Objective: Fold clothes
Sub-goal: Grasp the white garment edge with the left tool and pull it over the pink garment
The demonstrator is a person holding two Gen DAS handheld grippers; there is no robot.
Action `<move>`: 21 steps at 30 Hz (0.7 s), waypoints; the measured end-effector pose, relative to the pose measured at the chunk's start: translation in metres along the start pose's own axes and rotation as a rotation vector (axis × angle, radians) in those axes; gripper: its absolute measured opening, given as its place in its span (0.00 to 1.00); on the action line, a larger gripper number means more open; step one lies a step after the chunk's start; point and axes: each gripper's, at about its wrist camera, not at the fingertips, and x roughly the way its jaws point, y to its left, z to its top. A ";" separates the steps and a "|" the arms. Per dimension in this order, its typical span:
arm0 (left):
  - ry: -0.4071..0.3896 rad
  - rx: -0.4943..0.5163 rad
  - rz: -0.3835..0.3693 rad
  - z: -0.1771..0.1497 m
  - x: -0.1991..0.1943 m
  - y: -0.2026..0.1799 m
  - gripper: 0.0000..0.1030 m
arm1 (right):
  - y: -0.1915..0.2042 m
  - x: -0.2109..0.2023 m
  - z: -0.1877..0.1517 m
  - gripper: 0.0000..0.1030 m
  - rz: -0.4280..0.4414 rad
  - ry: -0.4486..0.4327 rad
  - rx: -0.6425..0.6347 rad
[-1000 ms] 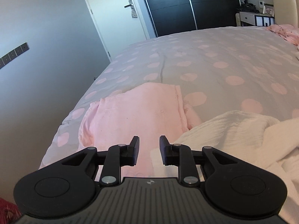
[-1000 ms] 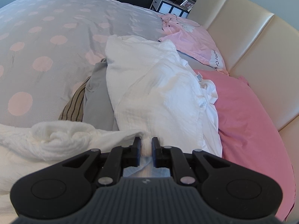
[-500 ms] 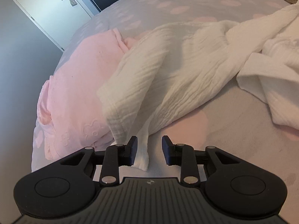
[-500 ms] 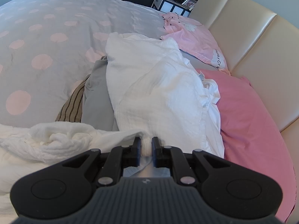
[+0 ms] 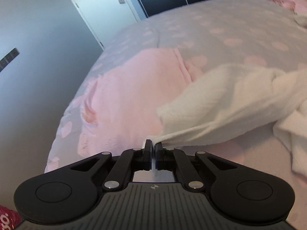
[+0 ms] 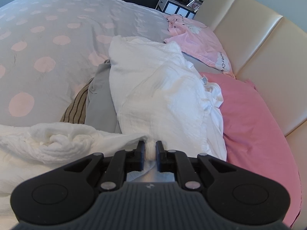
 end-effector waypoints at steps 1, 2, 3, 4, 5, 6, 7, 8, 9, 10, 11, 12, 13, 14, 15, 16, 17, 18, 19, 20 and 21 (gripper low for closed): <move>-0.031 -0.037 0.013 0.004 -0.013 0.008 0.01 | -0.003 -0.005 -0.001 0.12 -0.003 -0.007 0.005; -0.066 -0.071 0.029 0.009 -0.026 0.016 0.01 | -0.006 -0.011 -0.003 0.12 -0.003 -0.014 0.013; -0.098 -0.101 0.043 0.012 -0.039 0.023 0.01 | -0.009 -0.017 -0.005 0.12 -0.003 -0.021 0.021; -0.130 -0.125 0.059 0.015 -0.051 0.028 0.01 | -0.014 -0.023 -0.008 0.12 0.001 -0.025 0.033; -0.163 -0.148 0.074 0.018 -0.064 0.033 0.01 | -0.018 -0.030 -0.010 0.12 0.006 -0.032 0.047; -0.196 -0.170 0.088 0.021 -0.078 0.038 0.01 | -0.023 -0.039 -0.013 0.12 0.007 -0.040 0.060; -0.225 -0.185 0.102 0.024 -0.089 0.042 0.01 | -0.028 -0.048 -0.016 0.12 0.009 -0.052 0.069; -0.246 -0.187 0.115 0.027 -0.098 0.046 0.01 | -0.033 -0.057 -0.019 0.12 0.011 -0.064 0.078; -0.264 -0.190 0.127 0.030 -0.108 0.049 0.01 | -0.037 -0.066 -0.022 0.12 0.013 -0.076 0.087; -0.276 -0.190 0.137 0.033 -0.117 0.051 0.01 | -0.043 -0.076 -0.026 0.12 0.019 -0.093 0.100; -0.287 -0.186 0.148 0.037 -0.124 0.055 0.01 | -0.048 -0.085 -0.029 0.12 0.025 -0.107 0.112; -0.298 -0.181 0.160 0.041 -0.131 0.058 0.01 | -0.053 -0.094 -0.034 0.12 0.035 -0.119 0.127; -0.305 -0.177 0.170 0.044 -0.138 0.060 0.01 | -0.058 -0.103 -0.038 0.12 0.044 -0.131 0.142; -0.308 -0.171 0.177 0.046 -0.143 0.062 0.01 | -0.062 -0.110 -0.042 0.12 0.053 -0.138 0.160; -0.309 -0.162 0.184 0.049 -0.146 0.063 0.01 | -0.065 -0.117 -0.046 0.12 0.062 -0.145 0.177; -0.303 -0.146 0.192 0.051 -0.146 0.063 0.01 | -0.066 -0.119 -0.048 0.12 0.067 -0.149 0.186; -0.288 -0.130 0.198 0.054 -0.143 0.062 0.01 | -0.067 -0.121 -0.049 0.12 0.072 -0.152 0.194; -0.272 -0.116 0.202 0.056 -0.138 0.062 0.01 | -0.068 -0.123 -0.051 0.12 0.077 -0.155 0.202; -0.251 -0.104 0.204 0.059 -0.130 0.062 0.01 | -0.066 -0.120 -0.049 0.12 0.072 -0.151 0.199; -0.225 -0.091 0.207 0.062 -0.118 0.061 0.01 | -0.063 -0.115 -0.047 0.12 0.066 -0.144 0.194; -0.205 -0.074 0.210 0.065 -0.107 0.060 0.01 | -0.060 -0.110 -0.045 0.12 0.061 -0.137 0.188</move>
